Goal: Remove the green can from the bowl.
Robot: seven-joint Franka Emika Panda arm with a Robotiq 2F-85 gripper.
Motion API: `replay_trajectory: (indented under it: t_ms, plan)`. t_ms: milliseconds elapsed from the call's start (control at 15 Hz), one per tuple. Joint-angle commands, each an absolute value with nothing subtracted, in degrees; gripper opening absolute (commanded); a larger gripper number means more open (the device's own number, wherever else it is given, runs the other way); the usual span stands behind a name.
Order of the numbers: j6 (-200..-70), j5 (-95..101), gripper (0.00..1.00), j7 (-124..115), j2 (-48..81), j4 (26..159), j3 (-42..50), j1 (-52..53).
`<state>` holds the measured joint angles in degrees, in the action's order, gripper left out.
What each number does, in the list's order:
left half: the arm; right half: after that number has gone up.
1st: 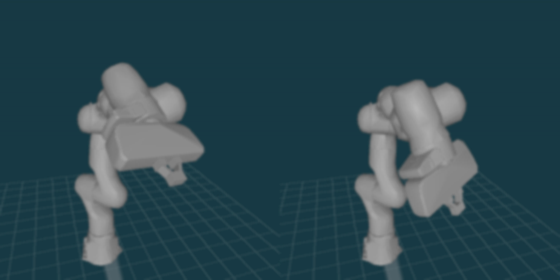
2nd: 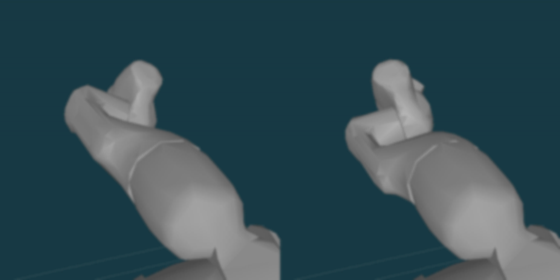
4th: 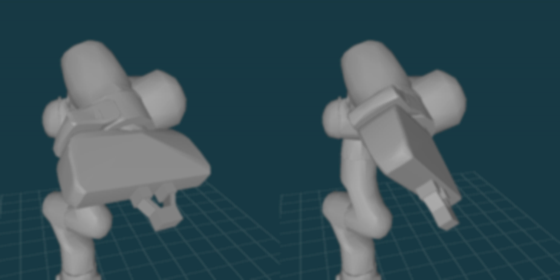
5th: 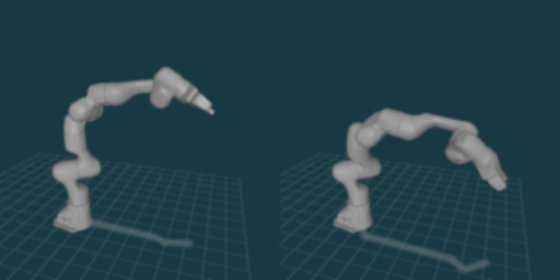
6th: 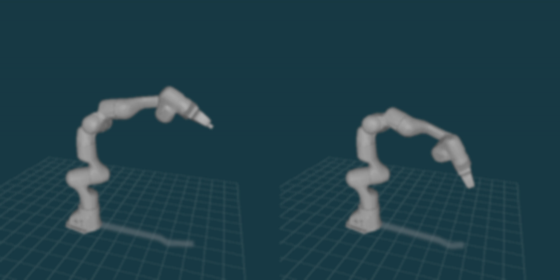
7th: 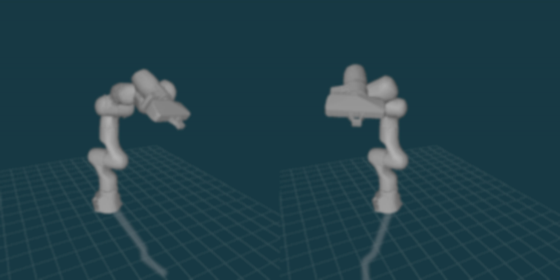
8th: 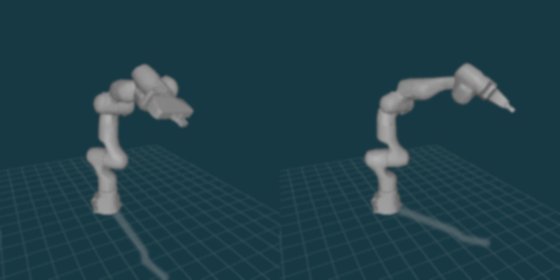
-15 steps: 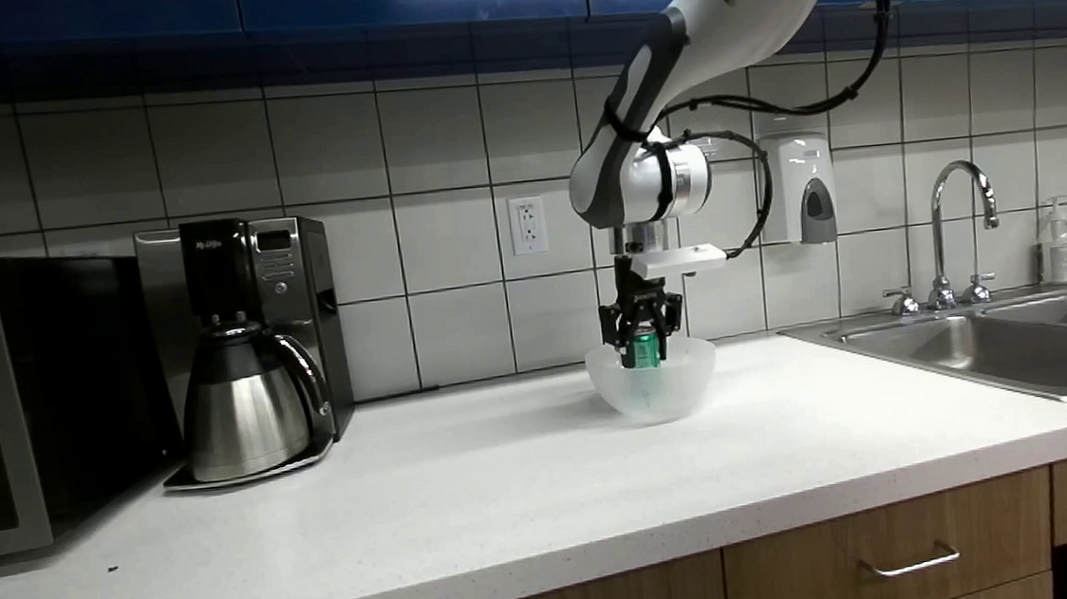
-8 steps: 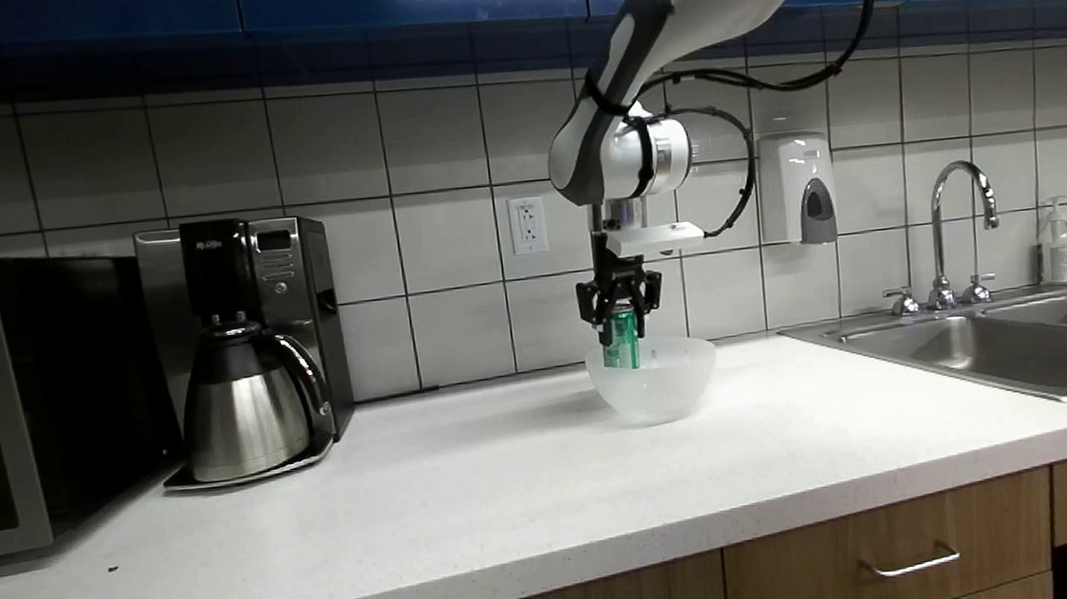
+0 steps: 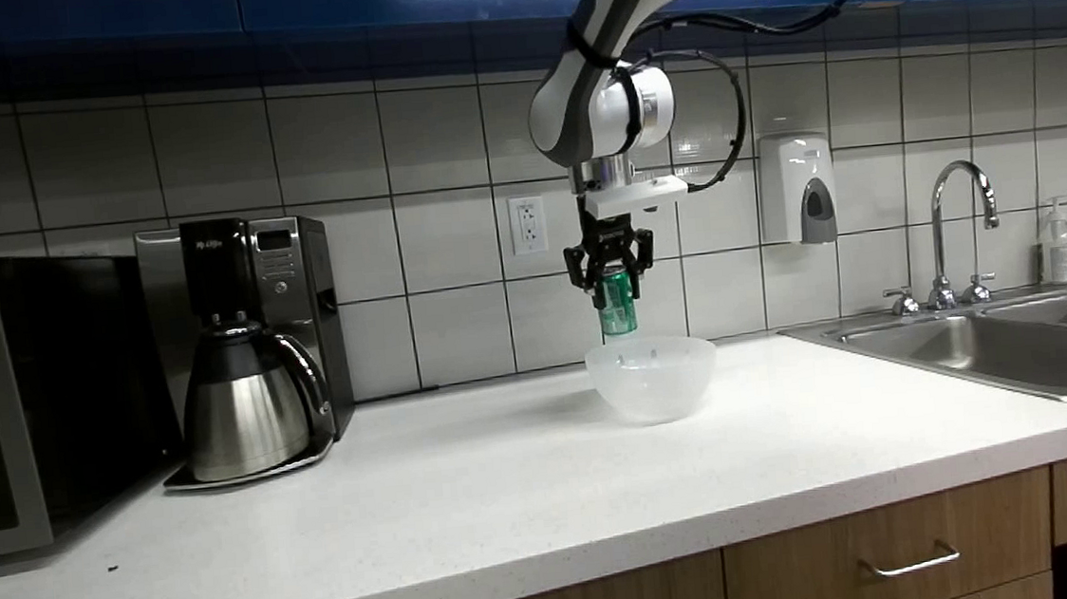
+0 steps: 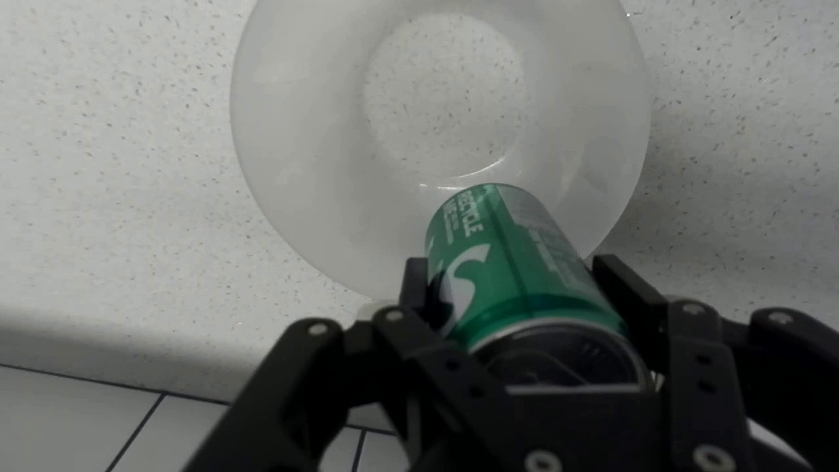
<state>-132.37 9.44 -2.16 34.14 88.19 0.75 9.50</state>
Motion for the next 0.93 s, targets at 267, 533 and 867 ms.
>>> replay_trajectory:
  t_ms: [267, 533, 867]
  plan:
    - [-126.7, 13.0, 0.39, -9.1, 24.9, 96.1, 1.9, 10.7]
    - [-126.8, 13.8, 0.39, -11.6, 21.1, 100.6, 2.2, 10.4]
    - [-127.9, 16.0, 0.39, -14.8, 16.5, 107.5, 3.2, 9.6]
